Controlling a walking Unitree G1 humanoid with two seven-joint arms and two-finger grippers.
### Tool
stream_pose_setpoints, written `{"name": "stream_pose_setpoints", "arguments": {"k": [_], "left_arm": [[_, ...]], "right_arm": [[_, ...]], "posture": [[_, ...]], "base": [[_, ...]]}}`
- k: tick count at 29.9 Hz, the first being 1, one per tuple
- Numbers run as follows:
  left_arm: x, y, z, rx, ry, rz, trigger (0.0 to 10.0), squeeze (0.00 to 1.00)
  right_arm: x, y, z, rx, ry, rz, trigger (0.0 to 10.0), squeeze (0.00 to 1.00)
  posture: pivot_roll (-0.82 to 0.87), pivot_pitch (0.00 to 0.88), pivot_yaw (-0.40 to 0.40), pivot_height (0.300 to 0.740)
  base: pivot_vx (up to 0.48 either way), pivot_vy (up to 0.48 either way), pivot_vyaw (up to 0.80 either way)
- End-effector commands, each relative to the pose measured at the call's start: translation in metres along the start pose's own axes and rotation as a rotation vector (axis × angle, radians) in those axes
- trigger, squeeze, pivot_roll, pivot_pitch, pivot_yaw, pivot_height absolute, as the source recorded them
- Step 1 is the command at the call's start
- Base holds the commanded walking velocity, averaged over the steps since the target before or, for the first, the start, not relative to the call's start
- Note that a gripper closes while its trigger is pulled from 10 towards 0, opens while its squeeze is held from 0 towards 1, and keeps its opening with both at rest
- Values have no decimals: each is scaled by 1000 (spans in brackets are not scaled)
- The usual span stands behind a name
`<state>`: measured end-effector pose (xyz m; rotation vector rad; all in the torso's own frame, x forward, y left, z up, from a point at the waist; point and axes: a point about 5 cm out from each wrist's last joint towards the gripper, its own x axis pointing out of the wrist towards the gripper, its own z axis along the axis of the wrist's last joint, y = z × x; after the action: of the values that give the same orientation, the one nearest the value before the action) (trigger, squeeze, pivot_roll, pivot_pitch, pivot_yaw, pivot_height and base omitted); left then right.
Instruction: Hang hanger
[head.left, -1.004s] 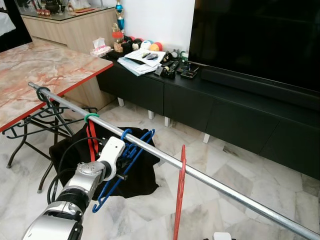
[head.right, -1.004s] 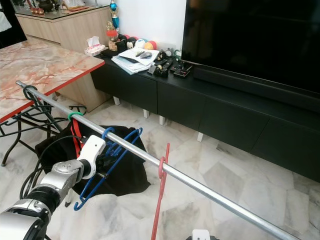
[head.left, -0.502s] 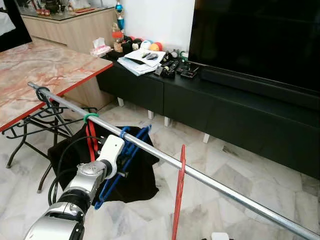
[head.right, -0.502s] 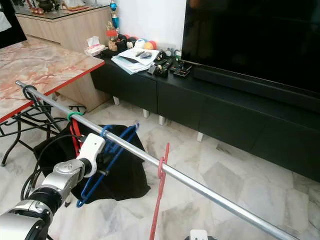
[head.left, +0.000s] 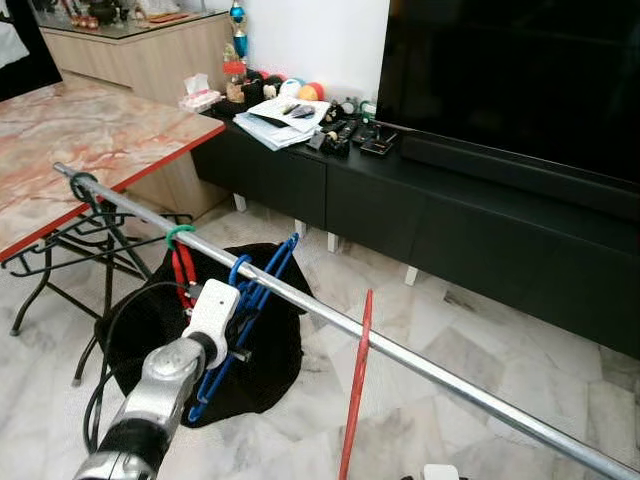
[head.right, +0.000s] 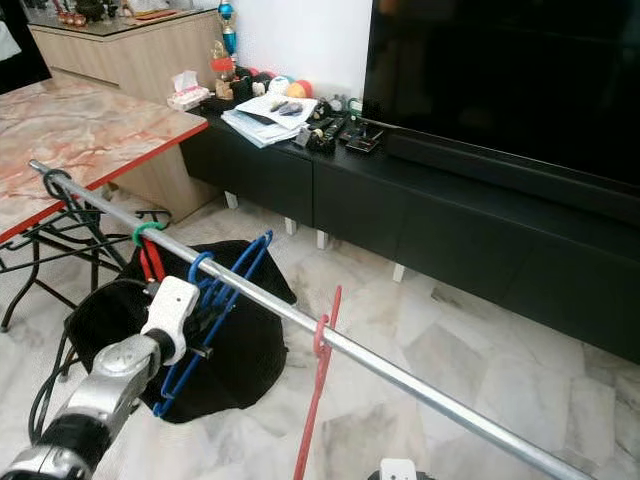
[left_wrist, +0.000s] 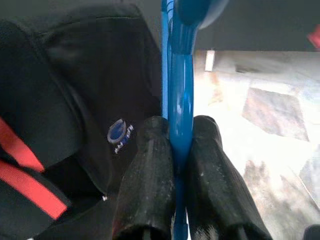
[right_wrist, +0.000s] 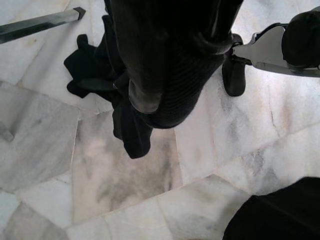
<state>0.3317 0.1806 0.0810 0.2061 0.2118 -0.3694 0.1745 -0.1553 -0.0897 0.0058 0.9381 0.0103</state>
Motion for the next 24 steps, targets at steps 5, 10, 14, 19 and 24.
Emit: {"name": "stream_pose_setpoints", "arguments": {"k": [5, 10, 14, 19, 24], "left_arm": [[-28, -13, -26, 117, 80, -189, 0, 0], [-36, -9, -57, 96, 214, -144, 9686, 0], [-39, -10, -79, 46, 319, -85, 10000, 0], [-50, -15, -117, -113, 483, 76, 10000, 0], [-74, -27, -152, -179, 651, 183, 10000, 0]], "right_arm": [[-1, 13, -5, -3, 9, 16, 10000, 0], [0, 22, -1, -7, 3, 25, 10000, 0], [1, 23, 2, -7, -4, 24, 10000, 0], [1, 19, 2, -10, -4, 16, 10000, 0], [1, 3, 2, -6, -3, -4, 10000, 0]], "posture": [[21, 12, 35, 740], [19, 2, 37, 740], [15, 0, 35, 740], [6, 0, 36, 740], [-3, 0, 40, 740]], "base": [[0, 0, 0], [0, 0, 0], [0, 0, 0], [0, 0, 0], [0, 0, 0]]}}
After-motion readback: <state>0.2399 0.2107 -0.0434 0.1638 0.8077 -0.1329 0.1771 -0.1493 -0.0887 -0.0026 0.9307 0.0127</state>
